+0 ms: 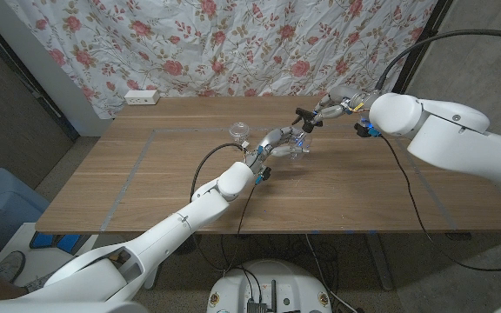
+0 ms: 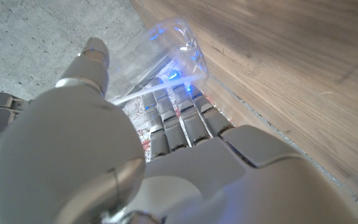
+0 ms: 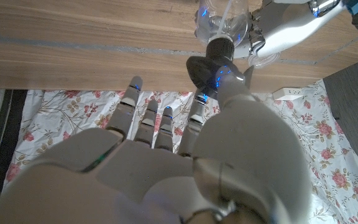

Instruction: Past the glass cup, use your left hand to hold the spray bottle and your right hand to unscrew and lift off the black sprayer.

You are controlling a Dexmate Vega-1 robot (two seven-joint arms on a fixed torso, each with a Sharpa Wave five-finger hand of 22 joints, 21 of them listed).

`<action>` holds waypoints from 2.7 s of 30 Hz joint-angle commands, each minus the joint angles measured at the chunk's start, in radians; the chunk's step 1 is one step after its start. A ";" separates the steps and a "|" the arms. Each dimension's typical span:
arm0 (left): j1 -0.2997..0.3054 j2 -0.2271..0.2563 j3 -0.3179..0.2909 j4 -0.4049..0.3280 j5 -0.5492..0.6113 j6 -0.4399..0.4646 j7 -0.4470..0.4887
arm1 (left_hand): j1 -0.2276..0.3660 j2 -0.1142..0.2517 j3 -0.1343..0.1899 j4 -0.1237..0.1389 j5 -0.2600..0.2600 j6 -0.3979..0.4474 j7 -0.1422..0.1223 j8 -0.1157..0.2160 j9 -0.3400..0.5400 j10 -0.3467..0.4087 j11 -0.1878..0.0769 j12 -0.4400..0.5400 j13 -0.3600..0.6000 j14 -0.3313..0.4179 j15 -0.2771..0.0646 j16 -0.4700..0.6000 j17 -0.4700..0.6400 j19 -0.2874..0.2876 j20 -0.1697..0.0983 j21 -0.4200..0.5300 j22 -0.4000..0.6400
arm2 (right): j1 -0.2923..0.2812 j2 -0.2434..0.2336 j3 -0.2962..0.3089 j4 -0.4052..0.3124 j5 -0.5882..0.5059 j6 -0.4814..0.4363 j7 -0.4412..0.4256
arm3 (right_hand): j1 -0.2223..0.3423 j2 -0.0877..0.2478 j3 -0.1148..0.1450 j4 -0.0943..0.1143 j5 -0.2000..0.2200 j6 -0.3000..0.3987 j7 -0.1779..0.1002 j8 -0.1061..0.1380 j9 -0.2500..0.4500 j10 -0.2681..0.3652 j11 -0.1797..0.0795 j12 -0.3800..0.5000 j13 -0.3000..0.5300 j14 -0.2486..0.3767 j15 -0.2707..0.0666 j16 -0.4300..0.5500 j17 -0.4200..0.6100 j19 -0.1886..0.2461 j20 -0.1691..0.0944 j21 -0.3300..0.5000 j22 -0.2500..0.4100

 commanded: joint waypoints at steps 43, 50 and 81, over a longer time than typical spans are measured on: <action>0.018 0.007 0.001 -0.023 -0.002 0.002 0.000 | -0.016 0.180 0.019 0.004 0.002 0.022 -0.024 0.171 -0.002 0.081 -0.068 -0.004 0.009 0.011 -0.127 -0.004 0.005 0.005 -0.035 -0.003 0.004 | -0.136 -0.042 0.160 -0.006 0.143 0.102 -0.101 | 0.171 -0.004 0.018 0.015 0.044 -0.007 -0.122 -0.034 -0.032 -0.064 -0.083 -0.013 0.006 -0.080 -0.040 0.011 0.053 -0.068 -0.014 -0.007 0.002; 0.023 0.010 -0.001 -0.031 0.001 0.002 0.004 | -0.016 0.181 0.019 0.004 0.002 0.022 -0.023 0.172 -0.003 0.081 -0.069 -0.005 0.010 0.010 -0.127 -0.004 0.007 0.005 -0.035 -0.003 0.004 | -0.146 -0.059 0.182 -0.019 0.153 0.093 -0.109 | 0.164 -0.008 0.006 0.020 0.045 -0.075 -0.123 -0.068 -0.049 -0.090 -0.077 -0.014 0.006 -0.096 -0.033 0.008 0.057 -0.076 -0.008 -0.004 0.001; 0.021 0.001 -0.010 -0.022 0.016 -0.007 0.036 | -0.015 0.179 0.020 0.003 0.002 0.026 -0.025 0.177 -0.005 0.086 -0.069 -0.005 0.012 0.011 -0.127 -0.006 0.007 0.006 -0.035 -0.002 0.005 | -0.183 -0.114 0.256 -0.057 0.187 0.049 -0.162 | -0.170 -0.020 -0.128 0.134 -0.009 -0.151 -0.065 -0.071 -0.095 -0.108 -0.011 0.001 0.007 -0.093 0.012 0.009 0.066 -0.040 -0.017 0.009 0.003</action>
